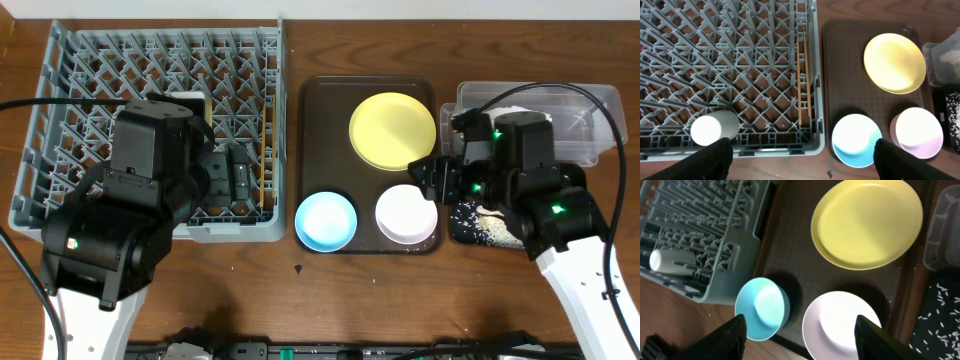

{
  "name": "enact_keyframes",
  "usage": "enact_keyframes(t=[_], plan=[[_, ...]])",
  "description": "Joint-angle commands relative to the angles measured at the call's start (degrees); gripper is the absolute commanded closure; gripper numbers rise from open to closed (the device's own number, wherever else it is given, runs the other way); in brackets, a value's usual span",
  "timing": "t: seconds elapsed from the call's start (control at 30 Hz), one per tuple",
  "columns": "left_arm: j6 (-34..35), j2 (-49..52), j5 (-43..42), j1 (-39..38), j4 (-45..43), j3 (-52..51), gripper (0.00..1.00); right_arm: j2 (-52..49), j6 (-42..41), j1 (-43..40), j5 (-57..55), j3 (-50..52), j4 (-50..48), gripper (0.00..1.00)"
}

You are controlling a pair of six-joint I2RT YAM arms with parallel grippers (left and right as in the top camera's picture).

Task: Sort waste into correct bins and load items into the dishwasher
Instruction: 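Reach the left gripper over the brown tray to the pink bowl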

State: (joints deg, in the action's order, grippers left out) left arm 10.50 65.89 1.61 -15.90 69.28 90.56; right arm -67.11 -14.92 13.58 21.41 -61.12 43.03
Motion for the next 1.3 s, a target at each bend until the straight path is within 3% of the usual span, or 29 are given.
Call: enact_keyframes(t=[0.0, 0.17, 0.23, 0.37, 0.6, 0.97, 1.07, 1.27], plan=[[0.44, 0.04, -3.76, 0.09, -1.07, 0.63, 0.05, 0.02, 1.7, 0.66, -0.63, -0.31, 0.0, 0.32], [-1.01, 4.26, -18.53, -1.64, -5.33, -0.13, 0.13, 0.04, -4.13, -1.62, -4.85, -0.31, 0.57, 0.33], [-1.49, 7.87, -20.04, -4.17, -5.35, -0.15, 0.14, 0.04, -4.79, -3.89, -5.14, -0.31, 1.44, 0.33], [-5.68, 16.68, -20.0, -10.45, -5.97, -0.15, 0.18, 0.04, -4.83, -11.76, -6.32, -0.31, 3.15, 0.33], [-5.77, 30.58, -20.13, -16.85, -12.26, -0.13, 0.22, 0.04, -4.76, -22.47, -3.78, -0.31, 6.93, 0.31], [-5.14, 45.57, -19.1, -24.26, -18.47, -0.24, 0.3, 0.02, -4.76, -23.28, -4.0, -0.26, 7.45, 0.29], [-5.11, 50.51, -12.15, -27.5, -20.02, -0.24, 0.35, 0.02, -4.76, -23.28, -4.0, -0.26, 7.43, 0.29], [-5.09, 54.99, -10.95, -28.48, -23.8, -0.24, 0.47, 0.02, -4.81, -23.26, -3.65, -0.26, 7.45, 0.29]])
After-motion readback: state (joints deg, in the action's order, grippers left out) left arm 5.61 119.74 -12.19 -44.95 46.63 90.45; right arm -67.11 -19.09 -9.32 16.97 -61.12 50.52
